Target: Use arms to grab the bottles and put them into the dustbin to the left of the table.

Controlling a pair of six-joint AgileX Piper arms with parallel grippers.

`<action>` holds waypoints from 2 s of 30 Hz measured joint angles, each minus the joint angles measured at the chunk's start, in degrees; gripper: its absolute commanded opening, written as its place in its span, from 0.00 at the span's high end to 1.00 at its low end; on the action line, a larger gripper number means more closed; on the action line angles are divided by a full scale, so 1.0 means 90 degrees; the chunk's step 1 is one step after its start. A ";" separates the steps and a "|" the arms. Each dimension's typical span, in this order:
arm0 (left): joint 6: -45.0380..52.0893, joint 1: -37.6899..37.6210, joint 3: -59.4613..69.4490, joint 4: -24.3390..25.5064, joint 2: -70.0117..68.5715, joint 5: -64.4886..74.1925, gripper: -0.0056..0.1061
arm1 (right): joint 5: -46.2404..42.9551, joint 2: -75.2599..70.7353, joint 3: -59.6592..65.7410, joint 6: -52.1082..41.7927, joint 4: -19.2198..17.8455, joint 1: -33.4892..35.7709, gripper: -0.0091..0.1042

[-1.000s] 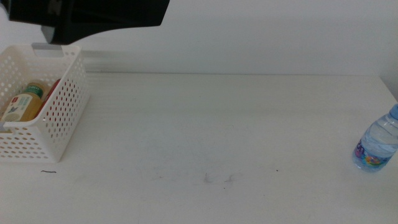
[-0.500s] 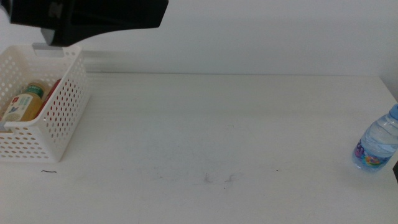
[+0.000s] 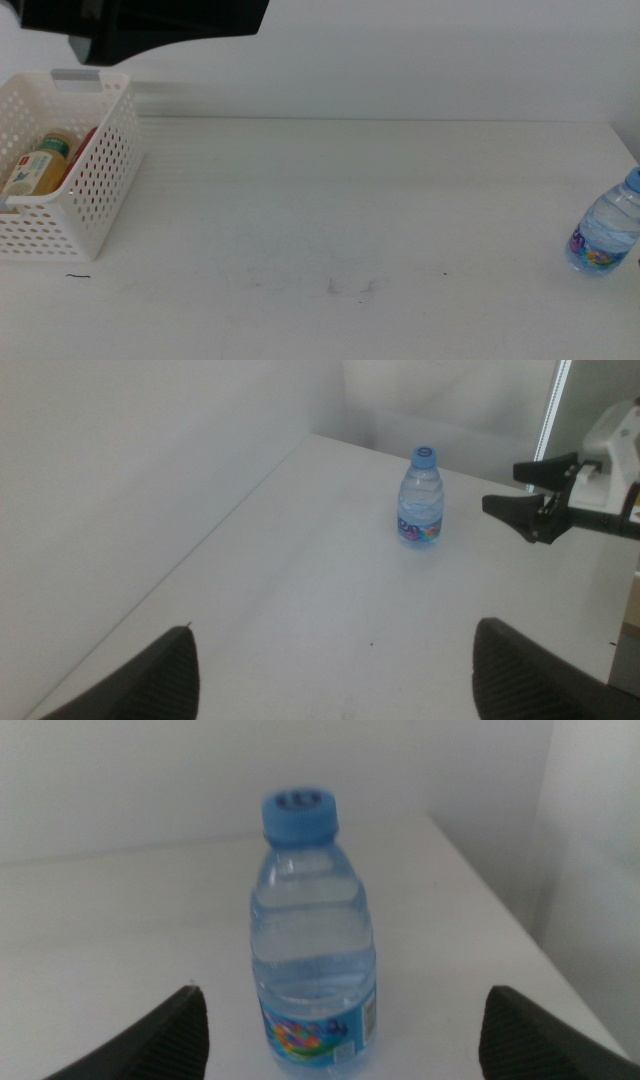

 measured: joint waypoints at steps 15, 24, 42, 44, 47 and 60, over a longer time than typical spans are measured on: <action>0.0000 0.0000 0.0000 0.0005 0.0000 -0.0307 0.11 | -0.3203 0.3673 -0.0012 0.0023 -0.0070 0.0000 0.20; 0.0000 0.0000 0.0000 0.0005 0.0000 -0.0307 0.11 | -0.3244 0.4754 -0.0752 0.0023 -0.0319 0.0000 0.20; 0.0000 0.0000 0.0000 0.0005 0.0000 -0.0307 0.11 | -0.3059 0.5642 -0.2389 0.0046 -0.0615 0.0514 0.94; 0.0000 0.0000 0.0000 0.0005 0.0000 -0.0307 0.11 | -0.3011 0.5671 -0.2522 0.0046 -0.0446 0.1073 0.94; 0.0000 0.0000 0.0000 0.0005 0.0000 -0.0307 0.11 | -0.2585 0.5683 -0.3041 0.0046 -0.0339 0.1989 0.94; 0.0000 0.0000 0.0000 0.0005 0.0000 -0.0307 0.11 | 0.0845 0.7226 -0.7956 -0.0109 -0.0859 0.4012 0.94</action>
